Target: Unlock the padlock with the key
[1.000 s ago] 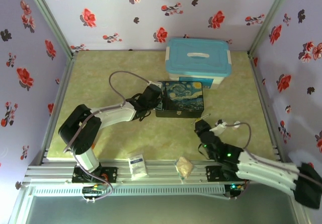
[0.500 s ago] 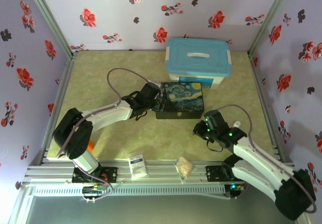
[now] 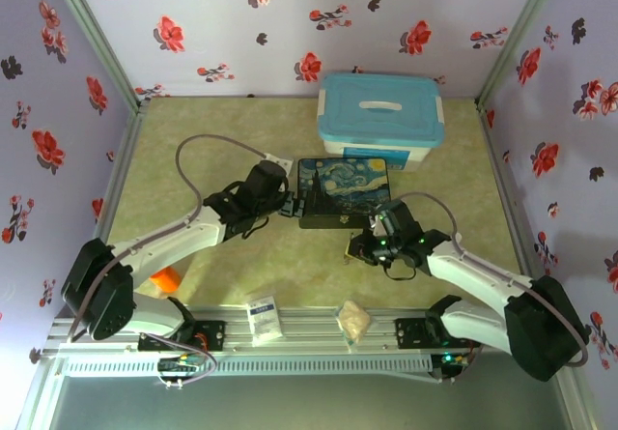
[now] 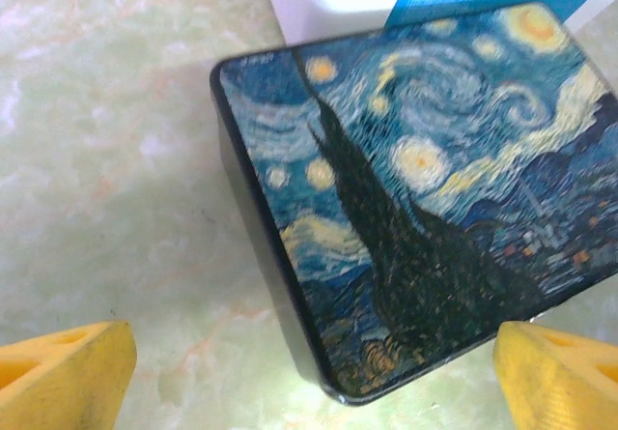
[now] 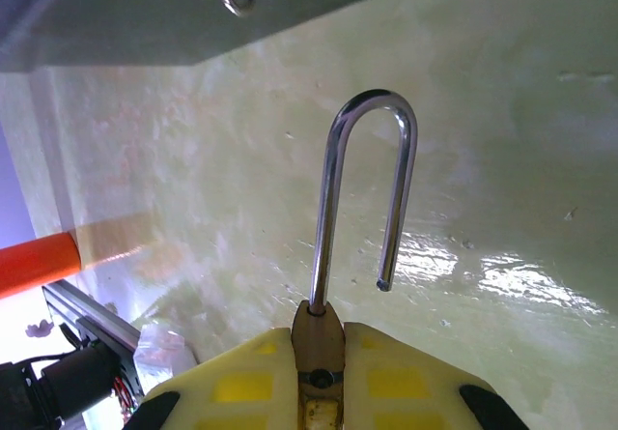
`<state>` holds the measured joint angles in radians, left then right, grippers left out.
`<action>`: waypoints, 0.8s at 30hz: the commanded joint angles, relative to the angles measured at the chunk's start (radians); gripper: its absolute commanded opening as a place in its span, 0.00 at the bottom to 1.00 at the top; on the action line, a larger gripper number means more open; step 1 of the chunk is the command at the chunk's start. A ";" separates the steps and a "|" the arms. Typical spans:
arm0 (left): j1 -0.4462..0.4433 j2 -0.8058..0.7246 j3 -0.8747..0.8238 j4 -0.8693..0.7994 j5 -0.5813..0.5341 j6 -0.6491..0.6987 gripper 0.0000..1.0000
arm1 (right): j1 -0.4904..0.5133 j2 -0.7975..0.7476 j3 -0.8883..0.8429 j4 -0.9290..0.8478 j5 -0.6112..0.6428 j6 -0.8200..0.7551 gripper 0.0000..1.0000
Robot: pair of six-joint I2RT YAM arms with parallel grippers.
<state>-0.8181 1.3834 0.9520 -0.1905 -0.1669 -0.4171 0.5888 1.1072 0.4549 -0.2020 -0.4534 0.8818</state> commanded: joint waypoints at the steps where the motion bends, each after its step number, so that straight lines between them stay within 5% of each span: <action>1: 0.004 -0.008 -0.028 0.035 0.020 -0.025 0.95 | -0.003 0.020 -0.057 0.074 -0.038 -0.005 0.00; 13: 0.005 -0.004 -0.044 0.051 0.023 -0.032 0.95 | -0.010 -0.038 -0.058 -0.114 0.030 -0.068 0.00; 18: 0.005 0.014 -0.038 0.065 0.030 -0.035 0.94 | -0.018 0.030 -0.030 -0.026 -0.030 -0.049 0.00; 22: 0.005 0.018 -0.049 0.075 0.032 -0.037 0.94 | 0.000 0.066 -0.056 0.246 -0.103 0.066 0.00; 24: 0.006 0.023 -0.056 0.081 0.031 -0.040 0.94 | 0.007 0.089 -0.011 0.207 -0.105 0.045 0.00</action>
<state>-0.8181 1.3922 0.9131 -0.1371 -0.1455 -0.4393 0.5861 1.1801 0.3973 -0.0921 -0.5079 0.8993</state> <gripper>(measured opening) 0.944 0.122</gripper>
